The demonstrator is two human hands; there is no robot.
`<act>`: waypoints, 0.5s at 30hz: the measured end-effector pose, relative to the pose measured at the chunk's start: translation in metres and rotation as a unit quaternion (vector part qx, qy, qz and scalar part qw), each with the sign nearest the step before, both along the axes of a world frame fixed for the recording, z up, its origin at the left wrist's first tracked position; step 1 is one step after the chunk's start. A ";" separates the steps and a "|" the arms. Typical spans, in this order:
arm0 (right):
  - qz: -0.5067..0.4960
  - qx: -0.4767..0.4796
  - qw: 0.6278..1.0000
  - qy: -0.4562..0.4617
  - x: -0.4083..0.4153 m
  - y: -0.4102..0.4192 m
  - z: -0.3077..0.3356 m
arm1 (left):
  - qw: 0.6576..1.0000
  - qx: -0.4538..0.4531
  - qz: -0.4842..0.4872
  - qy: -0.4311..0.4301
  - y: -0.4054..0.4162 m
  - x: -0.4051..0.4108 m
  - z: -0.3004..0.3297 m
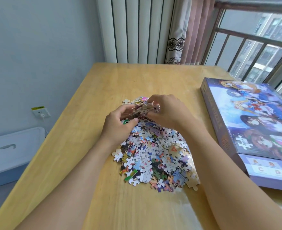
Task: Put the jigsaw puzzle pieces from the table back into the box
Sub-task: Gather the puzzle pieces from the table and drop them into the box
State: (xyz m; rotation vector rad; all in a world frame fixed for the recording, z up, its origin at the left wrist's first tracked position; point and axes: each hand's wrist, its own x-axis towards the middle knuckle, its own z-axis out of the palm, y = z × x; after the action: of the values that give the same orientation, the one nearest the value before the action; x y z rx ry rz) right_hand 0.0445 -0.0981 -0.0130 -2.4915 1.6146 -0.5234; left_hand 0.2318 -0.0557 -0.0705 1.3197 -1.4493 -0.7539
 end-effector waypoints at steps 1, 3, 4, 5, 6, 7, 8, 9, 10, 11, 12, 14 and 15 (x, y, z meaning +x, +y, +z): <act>0.007 0.007 1.000 0.006 0.000 0.001 -0.001 | 1.000 -0.006 -0.006 -0.006 0.000 0.000 0.000; 0.030 0.035 0.999 0.013 -0.001 0.001 -0.006 | 1.000 -0.014 -0.018 -0.020 0.001 -0.001 0.000; 0.039 0.046 0.998 0.012 -0.002 0.001 -0.008 | 0.999 -0.014 -0.022 -0.026 0.001 -0.001 0.001; 0.044 0.047 0.998 0.008 -0.002 0.001 -0.010 | 0.999 -0.014 -0.026 -0.030 0.002 -0.002 0.001; 0.046 0.040 0.998 0.005 -0.002 0.000 -0.011 | 0.999 -0.015 -0.026 -0.030 0.002 -0.002 0.001; 0.046 0.027 0.999 0.002 -0.003 -0.001 -0.012 | 0.999 -0.017 -0.023 -0.027 0.001 -0.002 0.002; 0.042 0.014 0.999 -0.001 -0.003 -0.002 -0.012 | 0.999 -0.020 -0.018 -0.020 0.001 -0.002 0.002; 0.038 0.003 0.999 -0.007 -0.003 -0.002 -0.012 | 1.000 -0.021 -0.013 -0.012 0.000 -0.002 0.001; 0.035 -0.005 0.999 -0.011 -0.004 -0.002 -0.011 | 1.000 -0.021 -0.007 -0.006 0.001 -0.001 0.002; 0.034 -0.013 0.999 -0.013 -0.004 -0.002 -0.011 | 1.000 -0.017 0.000 -0.003 0.001 -0.001 0.001; 0.033 -0.020 0.999 -0.015 -0.004 -0.001 -0.011 | 1.000 -0.013 0.004 -0.001 0.001 -0.001 0.001; 0.030 -0.031 0.999 -0.023 -0.003 0.000 -0.011 | 1.000 -0.009 0.009 0.001 0.001 0.000 0.000; 0.029 -0.032 0.999 -0.029 -0.003 0.000 -0.011 | 1.000 -0.008 0.010 0.000 0.001 0.000 0.000</act>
State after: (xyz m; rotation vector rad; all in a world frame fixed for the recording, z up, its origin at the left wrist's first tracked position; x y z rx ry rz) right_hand 0.0417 -0.0984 -0.0242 -2.5341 1.5234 -0.6440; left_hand 0.2320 -0.0549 -0.0704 1.3194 -1.4375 -0.7272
